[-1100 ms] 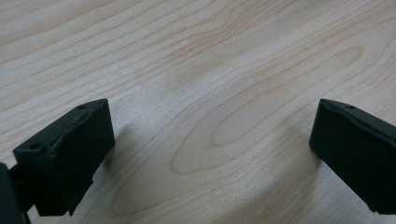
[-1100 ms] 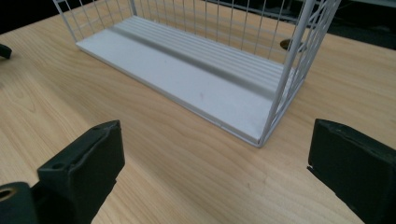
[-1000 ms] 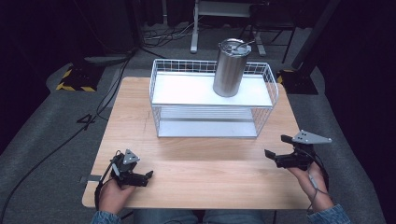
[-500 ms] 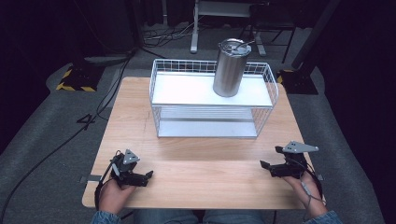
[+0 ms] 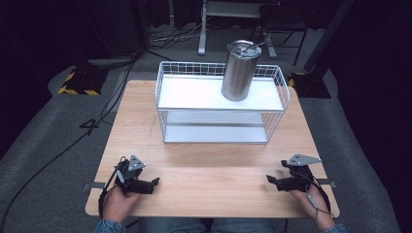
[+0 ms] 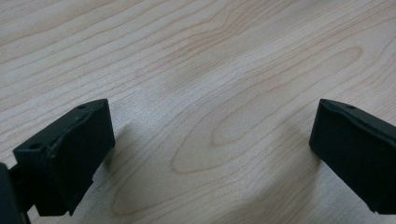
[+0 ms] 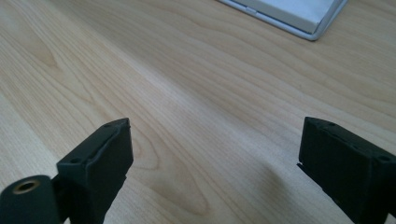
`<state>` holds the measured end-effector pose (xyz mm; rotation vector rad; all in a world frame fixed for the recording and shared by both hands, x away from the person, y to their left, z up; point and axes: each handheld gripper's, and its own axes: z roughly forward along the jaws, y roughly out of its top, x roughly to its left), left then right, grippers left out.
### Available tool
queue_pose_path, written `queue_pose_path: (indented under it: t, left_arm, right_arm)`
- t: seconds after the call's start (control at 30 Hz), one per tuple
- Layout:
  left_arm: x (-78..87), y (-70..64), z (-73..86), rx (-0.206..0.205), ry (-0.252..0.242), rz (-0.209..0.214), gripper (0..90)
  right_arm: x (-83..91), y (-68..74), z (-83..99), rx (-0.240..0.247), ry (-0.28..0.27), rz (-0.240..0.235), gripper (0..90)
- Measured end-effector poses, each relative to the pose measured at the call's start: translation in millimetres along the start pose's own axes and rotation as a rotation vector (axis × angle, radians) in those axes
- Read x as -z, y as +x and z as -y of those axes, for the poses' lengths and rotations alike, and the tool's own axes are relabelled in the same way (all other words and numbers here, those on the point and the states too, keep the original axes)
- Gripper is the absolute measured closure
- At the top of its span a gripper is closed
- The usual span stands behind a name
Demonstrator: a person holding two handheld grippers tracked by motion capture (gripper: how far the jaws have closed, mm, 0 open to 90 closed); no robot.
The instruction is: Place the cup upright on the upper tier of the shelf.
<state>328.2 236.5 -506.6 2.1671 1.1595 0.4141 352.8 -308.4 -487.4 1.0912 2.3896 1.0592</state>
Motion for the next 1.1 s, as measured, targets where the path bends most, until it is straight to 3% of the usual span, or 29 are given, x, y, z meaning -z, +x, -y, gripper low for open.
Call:
queue_pose_path:
  t: [0.3, 0.47, 0.53, 0.7, 1.1]
  left_arm:
    - [0.0, 0.1, 0.0, -0.001, 0.0, -0.001, 0.4]
    - [0.0, 0.1, 0.0, -0.001, 0.0, -0.001, 0.4]
    - [0.0, -0.1, 0.0, 0.001, 0.0, 0.0, 0.4]
    - [-0.1, 0.0, 0.0, 0.001, -0.001, -0.002, 0.5]
    - [-0.1, -0.2, 0.0, 0.003, -0.001, -0.001, 0.5]
  right_arm:
    - [-8.8, 3.2, 6.6, 0.033, 0.079, 0.022, 15.1]
    - [-10.0, 3.6, 8.0, 0.026, 0.062, 0.023, 13.2]
    - [-13.5, 5.0, 10.6, 0.006, 0.029, 0.04, 6.5]
    - [-17.6, 5.7, 9.9, -0.012, 0.031, 0.06, 0.9]
    - [-18.5, 5.7, 9.5, -0.015, 0.032, 0.061, 0.3]
